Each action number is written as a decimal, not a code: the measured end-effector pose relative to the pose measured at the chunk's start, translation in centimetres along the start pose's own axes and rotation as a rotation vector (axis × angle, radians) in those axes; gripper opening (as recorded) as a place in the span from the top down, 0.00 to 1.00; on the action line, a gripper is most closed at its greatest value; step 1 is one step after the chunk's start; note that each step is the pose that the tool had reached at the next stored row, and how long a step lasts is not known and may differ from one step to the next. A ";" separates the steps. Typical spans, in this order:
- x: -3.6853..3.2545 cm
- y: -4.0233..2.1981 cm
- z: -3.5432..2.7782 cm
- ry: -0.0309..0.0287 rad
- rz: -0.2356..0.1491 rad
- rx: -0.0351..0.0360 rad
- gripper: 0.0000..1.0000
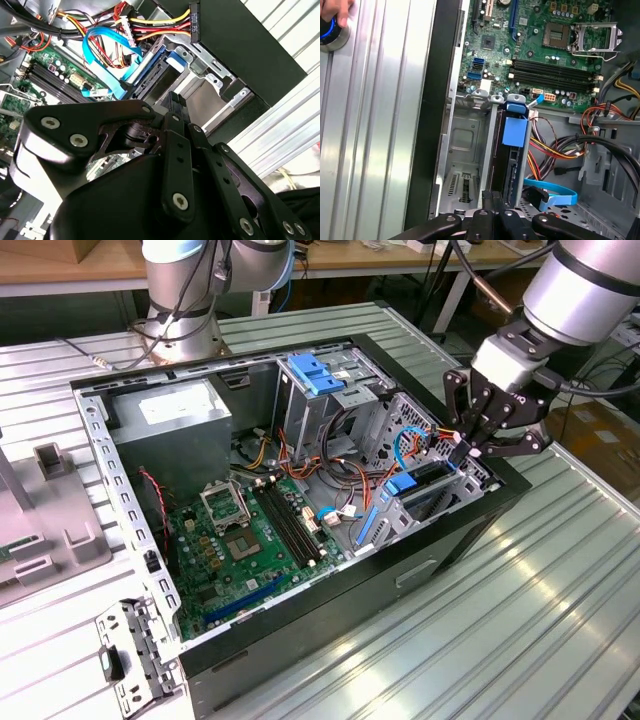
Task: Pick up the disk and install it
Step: 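Insert the first disk wire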
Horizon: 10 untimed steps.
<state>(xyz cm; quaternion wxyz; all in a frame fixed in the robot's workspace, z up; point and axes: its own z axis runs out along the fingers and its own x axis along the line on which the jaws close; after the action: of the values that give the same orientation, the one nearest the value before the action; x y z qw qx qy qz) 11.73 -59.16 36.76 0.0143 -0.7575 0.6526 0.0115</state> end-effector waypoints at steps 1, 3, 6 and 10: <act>0.00 0.00 0.00 0.0000 -0.007 -0.0003 0.89; 0.00 0.00 0.00 -0.0001 -0.024 -0.0009 0.89; 0.00 0.00 0.00 -0.0003 -0.048 -0.0017 0.89; 0.00 0.00 0.00 -0.0005 -0.081 -0.0029 0.89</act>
<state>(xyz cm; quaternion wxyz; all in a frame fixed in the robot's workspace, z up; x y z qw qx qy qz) 11.73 -59.16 36.76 0.0138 -0.7834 0.6212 0.0121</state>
